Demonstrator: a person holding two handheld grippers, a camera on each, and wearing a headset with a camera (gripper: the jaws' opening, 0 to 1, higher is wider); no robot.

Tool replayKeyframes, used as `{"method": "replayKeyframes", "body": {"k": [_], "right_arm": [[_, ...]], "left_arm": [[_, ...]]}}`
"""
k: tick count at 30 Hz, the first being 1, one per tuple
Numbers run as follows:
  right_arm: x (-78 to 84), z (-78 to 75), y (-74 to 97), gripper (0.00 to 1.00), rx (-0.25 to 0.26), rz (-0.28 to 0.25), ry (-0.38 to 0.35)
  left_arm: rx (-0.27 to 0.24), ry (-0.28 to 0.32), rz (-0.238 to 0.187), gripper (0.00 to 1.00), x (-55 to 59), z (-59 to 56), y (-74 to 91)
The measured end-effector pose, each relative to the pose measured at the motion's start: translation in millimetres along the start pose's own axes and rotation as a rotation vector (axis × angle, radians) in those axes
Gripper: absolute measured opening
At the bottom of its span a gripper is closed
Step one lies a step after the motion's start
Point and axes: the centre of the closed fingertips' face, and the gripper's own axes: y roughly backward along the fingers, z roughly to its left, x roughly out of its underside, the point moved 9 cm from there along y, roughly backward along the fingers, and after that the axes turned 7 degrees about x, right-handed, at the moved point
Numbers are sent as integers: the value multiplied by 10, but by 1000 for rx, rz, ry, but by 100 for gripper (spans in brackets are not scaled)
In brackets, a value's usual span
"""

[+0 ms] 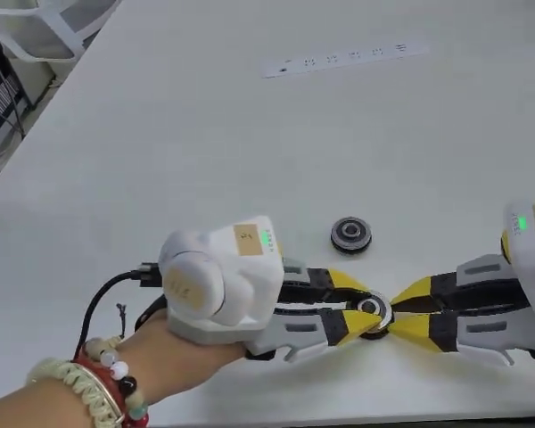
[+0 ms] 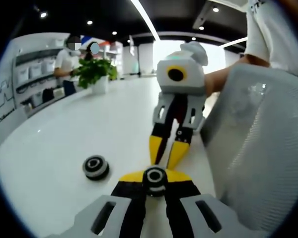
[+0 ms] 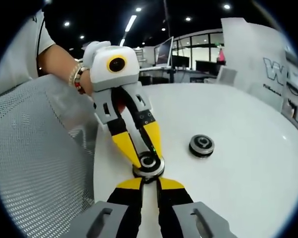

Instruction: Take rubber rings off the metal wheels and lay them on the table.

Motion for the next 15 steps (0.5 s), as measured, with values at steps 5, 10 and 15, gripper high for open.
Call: {"method": "replayKeyframes", "body": {"k": [5, 10, 15], "right_arm": [[2, 2, 20, 3, 14, 7, -13], [7, -9, 27, 0, 34, 14, -43], [-11, -46, 47, 0, 62, 18, -88]], "left_arm": [[-5, 2, -4, 14, 6, 6, 1], [-10, 7, -5, 14, 6, 11, -1], [-15, 13, -4, 14, 6, 16, 4]]}}
